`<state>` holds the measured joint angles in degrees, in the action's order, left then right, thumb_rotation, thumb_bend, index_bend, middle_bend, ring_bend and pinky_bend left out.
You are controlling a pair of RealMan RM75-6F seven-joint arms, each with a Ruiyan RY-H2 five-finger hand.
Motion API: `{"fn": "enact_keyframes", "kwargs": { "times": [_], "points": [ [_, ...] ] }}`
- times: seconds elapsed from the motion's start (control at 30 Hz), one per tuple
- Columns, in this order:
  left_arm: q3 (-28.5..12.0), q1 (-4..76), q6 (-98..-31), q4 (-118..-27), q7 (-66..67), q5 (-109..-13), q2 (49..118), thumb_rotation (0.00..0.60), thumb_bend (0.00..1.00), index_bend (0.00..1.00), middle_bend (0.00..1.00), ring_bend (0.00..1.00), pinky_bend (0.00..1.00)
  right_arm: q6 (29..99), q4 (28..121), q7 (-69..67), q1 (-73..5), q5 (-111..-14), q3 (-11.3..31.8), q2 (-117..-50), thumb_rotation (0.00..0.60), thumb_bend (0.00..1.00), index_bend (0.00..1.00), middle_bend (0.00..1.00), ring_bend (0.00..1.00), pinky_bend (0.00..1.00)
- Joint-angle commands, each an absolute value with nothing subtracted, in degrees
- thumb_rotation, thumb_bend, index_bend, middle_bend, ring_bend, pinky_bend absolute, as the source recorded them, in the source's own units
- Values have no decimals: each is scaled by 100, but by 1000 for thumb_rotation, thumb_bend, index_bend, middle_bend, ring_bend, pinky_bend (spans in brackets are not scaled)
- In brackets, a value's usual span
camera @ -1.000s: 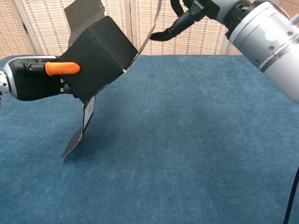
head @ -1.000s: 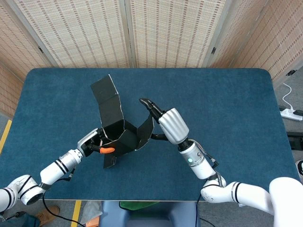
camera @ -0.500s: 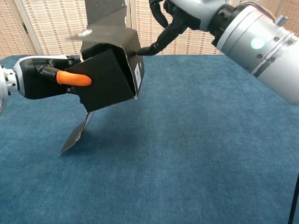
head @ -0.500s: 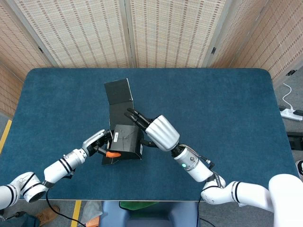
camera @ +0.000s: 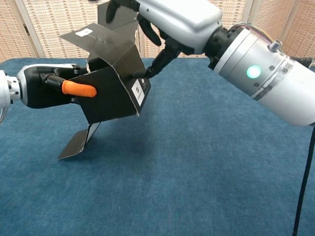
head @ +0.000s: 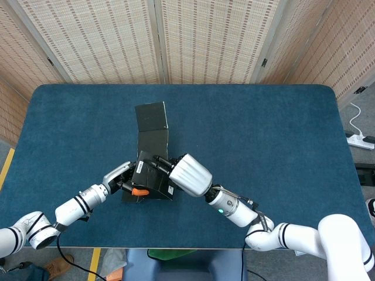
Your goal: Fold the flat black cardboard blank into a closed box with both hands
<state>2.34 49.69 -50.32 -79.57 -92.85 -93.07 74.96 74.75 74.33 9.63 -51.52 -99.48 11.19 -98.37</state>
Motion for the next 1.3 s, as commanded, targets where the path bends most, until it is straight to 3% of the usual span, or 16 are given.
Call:
{"fn": "enact_keyframes", "kwargs": {
  "times": [0.03,0.27,0.93,1.3],
  "points": [
    [267,4979,-5004,-7851,-9017,-9306,7576,600,181,295,295,463,599,7480,7302,921,-5177,-10049,1015,-9885,600,34,337,390,746,1000],
    [348,5002,-4878,-7675,-8474,-9299,7833,600,182,287,288,463,594,7404,6930,820,-5155,-10198,710,-9986,600,62,385,419,755,1000],
    [386,4826,-4540,-7006,-6316,-8874,8940,600,181,249,259,460,586,7208,6039,593,-5022,-10521,-32,-10321,600,167,402,423,762,1000],
    [312,4728,-4450,-7051,-5651,-8688,9050,600,182,151,203,453,564,7290,5786,473,-4961,-10649,-205,-10366,600,168,403,421,763,1000]
  ]
}}
